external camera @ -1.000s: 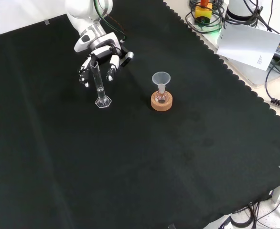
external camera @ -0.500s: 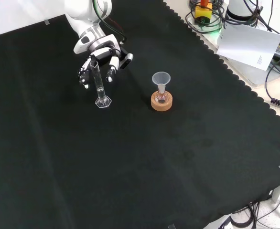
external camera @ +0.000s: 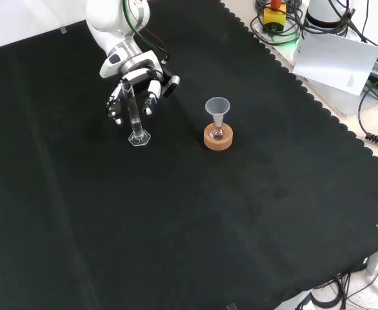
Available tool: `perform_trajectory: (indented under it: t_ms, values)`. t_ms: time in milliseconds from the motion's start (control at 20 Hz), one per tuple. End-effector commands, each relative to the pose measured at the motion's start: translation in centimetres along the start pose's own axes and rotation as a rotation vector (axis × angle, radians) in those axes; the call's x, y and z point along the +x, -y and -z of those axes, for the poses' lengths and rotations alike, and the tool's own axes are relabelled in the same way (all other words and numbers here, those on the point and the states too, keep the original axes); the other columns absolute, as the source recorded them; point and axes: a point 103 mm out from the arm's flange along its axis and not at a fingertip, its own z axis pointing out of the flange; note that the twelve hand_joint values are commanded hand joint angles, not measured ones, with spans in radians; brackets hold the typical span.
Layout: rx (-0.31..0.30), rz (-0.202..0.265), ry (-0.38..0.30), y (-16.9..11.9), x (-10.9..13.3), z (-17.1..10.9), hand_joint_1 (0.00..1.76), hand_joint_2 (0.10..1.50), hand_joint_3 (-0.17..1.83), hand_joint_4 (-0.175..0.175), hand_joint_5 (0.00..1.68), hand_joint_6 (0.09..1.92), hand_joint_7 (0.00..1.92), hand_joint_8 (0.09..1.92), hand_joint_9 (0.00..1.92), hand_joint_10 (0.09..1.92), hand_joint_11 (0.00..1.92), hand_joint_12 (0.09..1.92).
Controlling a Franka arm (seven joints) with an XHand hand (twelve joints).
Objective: Pick up the graduated cylinder.
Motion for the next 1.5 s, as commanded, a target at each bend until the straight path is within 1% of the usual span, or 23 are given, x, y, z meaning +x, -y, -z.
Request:
perform_trajectory:
  t_ms: [50, 350, 750, 950, 1100, 1300, 1500]
  values:
    - [-0.022, 0.002, -0.027, -0.03, -0.14, -0.5, 1.02, 1.01, -0.17, -0.036, 0.58, 0.09, 0.45, 0.61, 0.66, 0.53, 0.41, 1.28]
    - [-0.039, 0.0, -0.036, -0.29, -0.22, -0.6, 1.03, 1.02, -0.17, -0.035, 0.59, 0.09, 0.46, 0.61, 0.68, 0.53, 0.43, 1.28]
    - [-0.038, -0.001, -0.034, -0.34, -0.39, -0.78, 1.03, 1.04, -0.17, -0.03, 0.62, 0.1, 0.48, 0.6, 0.7, 0.53, 0.45, 1.28]
    - [-0.044, -0.002, -0.033, -0.48, -0.29, -0.61, 1.04, 1.06, -0.17, -0.028, 0.64, 0.14, 0.49, 0.59, 0.74, 0.5, 0.49, 1.24]
    - [-0.05, -0.001, -0.03, -0.49, -0.46, -0.69, 1.05, 1.07, -0.17, -0.021, 0.66, 0.25, 0.53, 0.57, 0.81, 0.45, 0.55, 1.2]
    - [-0.047, -0.003, -0.033, -0.69, -0.32, -0.57, 1.06, 1.09, -0.17, -0.018, 0.61, 0.42, 0.55, 0.56, 0.85, 0.4, 0.58, 1.19]
    - [-0.047, 0.001, -0.031, -0.76, -0.49, -0.6, 1.06, 1.09, -0.17, -0.016, 0.59, 0.49, 0.56, 0.56, 0.86, 0.39, 0.59, 1.19]
